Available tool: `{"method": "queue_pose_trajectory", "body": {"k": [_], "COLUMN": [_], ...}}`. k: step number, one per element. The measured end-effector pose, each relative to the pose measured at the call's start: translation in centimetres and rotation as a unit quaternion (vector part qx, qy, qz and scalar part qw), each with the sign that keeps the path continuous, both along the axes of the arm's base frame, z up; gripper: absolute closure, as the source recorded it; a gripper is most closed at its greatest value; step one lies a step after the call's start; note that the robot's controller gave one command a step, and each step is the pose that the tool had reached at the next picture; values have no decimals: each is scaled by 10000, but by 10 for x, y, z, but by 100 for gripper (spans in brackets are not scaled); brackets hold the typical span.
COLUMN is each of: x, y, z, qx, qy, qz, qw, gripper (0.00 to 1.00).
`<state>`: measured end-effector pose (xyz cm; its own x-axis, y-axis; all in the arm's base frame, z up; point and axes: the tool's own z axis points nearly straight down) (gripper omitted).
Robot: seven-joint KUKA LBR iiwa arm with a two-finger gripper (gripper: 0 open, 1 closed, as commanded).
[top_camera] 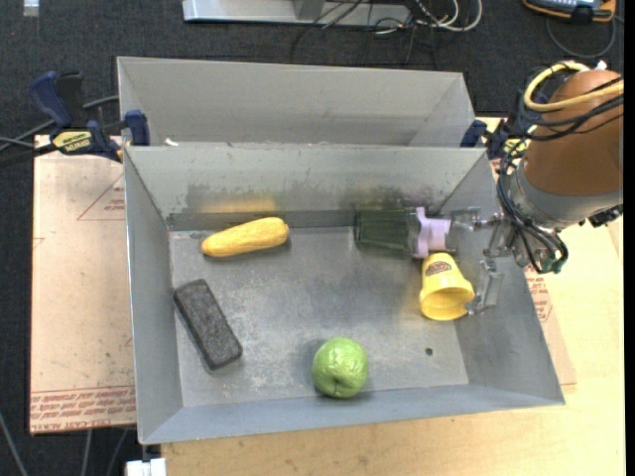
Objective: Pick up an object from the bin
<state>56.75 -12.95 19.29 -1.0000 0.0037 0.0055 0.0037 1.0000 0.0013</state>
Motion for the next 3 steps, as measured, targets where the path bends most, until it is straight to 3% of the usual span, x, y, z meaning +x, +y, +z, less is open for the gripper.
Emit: {"method": "queue_pose_trajectory", "body": {"k": [1,2,3], "x": [1,-15,-33], "y": [1,9,21], "z": [5,-22,-80], "qx": [-6,-10,-3], "qy": [-34,-58,-60], "qz": [14,-351,-549], "qw": [10000,9994,9985], "gripper": [0,0,0]}}
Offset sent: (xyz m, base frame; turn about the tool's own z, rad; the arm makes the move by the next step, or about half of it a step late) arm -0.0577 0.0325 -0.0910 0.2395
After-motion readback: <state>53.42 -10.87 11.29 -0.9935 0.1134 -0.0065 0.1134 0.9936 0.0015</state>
